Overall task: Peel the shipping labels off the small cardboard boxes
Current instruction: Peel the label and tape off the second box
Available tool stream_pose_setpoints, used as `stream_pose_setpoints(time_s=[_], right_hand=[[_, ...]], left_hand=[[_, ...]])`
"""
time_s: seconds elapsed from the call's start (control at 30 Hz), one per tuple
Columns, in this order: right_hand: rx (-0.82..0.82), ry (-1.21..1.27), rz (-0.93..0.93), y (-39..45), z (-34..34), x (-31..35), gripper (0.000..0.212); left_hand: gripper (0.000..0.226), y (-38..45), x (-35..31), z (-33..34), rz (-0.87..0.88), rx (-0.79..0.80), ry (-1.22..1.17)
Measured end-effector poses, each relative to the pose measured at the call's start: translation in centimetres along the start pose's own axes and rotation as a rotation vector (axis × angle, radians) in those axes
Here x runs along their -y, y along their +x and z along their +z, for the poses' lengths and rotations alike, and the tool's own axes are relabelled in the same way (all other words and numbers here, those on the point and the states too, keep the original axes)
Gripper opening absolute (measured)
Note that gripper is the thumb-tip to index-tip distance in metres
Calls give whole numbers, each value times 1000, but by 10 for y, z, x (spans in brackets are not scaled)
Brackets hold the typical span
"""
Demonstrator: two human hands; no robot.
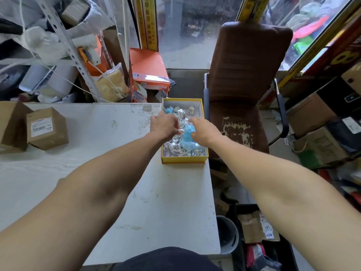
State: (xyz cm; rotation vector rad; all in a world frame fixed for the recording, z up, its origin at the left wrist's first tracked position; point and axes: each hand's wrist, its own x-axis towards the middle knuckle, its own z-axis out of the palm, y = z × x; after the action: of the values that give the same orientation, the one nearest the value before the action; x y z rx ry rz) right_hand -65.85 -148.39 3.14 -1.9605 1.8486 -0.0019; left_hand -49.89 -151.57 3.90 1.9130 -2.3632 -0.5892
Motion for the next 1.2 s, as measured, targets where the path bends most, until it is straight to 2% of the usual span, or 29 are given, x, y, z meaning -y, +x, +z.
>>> stream_pose_setpoints(time_s=[0.1, 0.23, 0.27, 0.37, 0.57, 0.7, 0.87, 0.97, 1.2], right_hand=[[8, -6, -5, 3, 2, 0, 52], [4, 3, -7, 3, 3, 0, 50], [6, 4, -6, 3, 4, 0, 50], [6, 4, -1, 4, 5, 0, 50], [7, -15, -7, 3, 5, 1, 48], [8, -24, -10, 2, 5, 1, 47], [10, -19, -5, 1, 4, 4, 47], [17, -29, -6, 0, 3, 6, 47], [11, -30, 2, -5, 0, 9, 47]], left_hand=[[7, -1, 0, 4, 47, -14, 64], [7, -2, -1, 3, 81, 5, 154], [13, -2, -2, 2, 80, 13, 166], [19, -2, -4, 2, 105, 20, 154], [4, -4, -3, 3, 126, 41, 119], [15, -5, -2, 4, 149, 61, 132], [11, -4, -3, 4, 117, 90, 171], [25, -5, -3, 2, 104, 118, 161], [34, -10, -1, 0, 74, 102, 145]])
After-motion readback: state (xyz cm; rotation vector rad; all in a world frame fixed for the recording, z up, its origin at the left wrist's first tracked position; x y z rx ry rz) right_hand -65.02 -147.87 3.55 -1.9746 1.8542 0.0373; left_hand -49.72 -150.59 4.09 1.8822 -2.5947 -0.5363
